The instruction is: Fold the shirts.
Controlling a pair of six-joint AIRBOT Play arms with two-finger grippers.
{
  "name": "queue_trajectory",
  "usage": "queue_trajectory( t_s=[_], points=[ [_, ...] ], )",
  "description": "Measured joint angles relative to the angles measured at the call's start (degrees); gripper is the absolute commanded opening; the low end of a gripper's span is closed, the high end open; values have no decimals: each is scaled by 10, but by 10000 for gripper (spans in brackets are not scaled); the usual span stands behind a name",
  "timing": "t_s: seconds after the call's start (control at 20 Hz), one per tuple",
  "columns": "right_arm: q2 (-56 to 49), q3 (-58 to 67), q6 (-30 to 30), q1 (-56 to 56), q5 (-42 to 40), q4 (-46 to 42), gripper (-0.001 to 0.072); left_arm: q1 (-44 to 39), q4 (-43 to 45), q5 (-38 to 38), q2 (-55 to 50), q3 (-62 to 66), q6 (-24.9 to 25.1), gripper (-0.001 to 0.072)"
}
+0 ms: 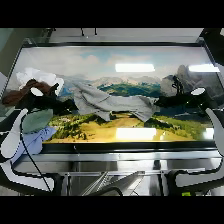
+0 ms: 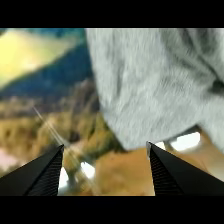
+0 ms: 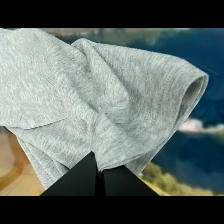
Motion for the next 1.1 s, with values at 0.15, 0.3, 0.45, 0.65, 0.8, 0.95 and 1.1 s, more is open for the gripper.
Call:
queue_trajectory(
  t_s=[0.15, 0.3, 0.45, 0.65, 0.8, 0.95, 1.1],
  points=[
    [0, 0, 0, 0, 3, 0, 13, -20, -12, 39, -18, 17, 4, 579],
    [0, 0, 0, 0, 6, 0, 13, -37, -21, 38, -60, 61, 4, 267],
    [0, 0, 0, 0, 11, 0, 12, -45, -20, -7, -103, 114, 12, 22],
    [9, 0, -2, 0, 14, 7, 12, -44, -18, -61, -110, 165, 24, 10],
    [50, 23, -16, -7, 23, 40, 12, -43, -39, -90, -55, 195, 47, 10],
    [114, 94, -24, -32, 28, 81, 12, -42, -99, -114, 40, 248, 80, 10],
    [187, 185, -28, -70, 17, 113, 12, -32, -155, -125, 148, 330, 91, 10]
  ],
)
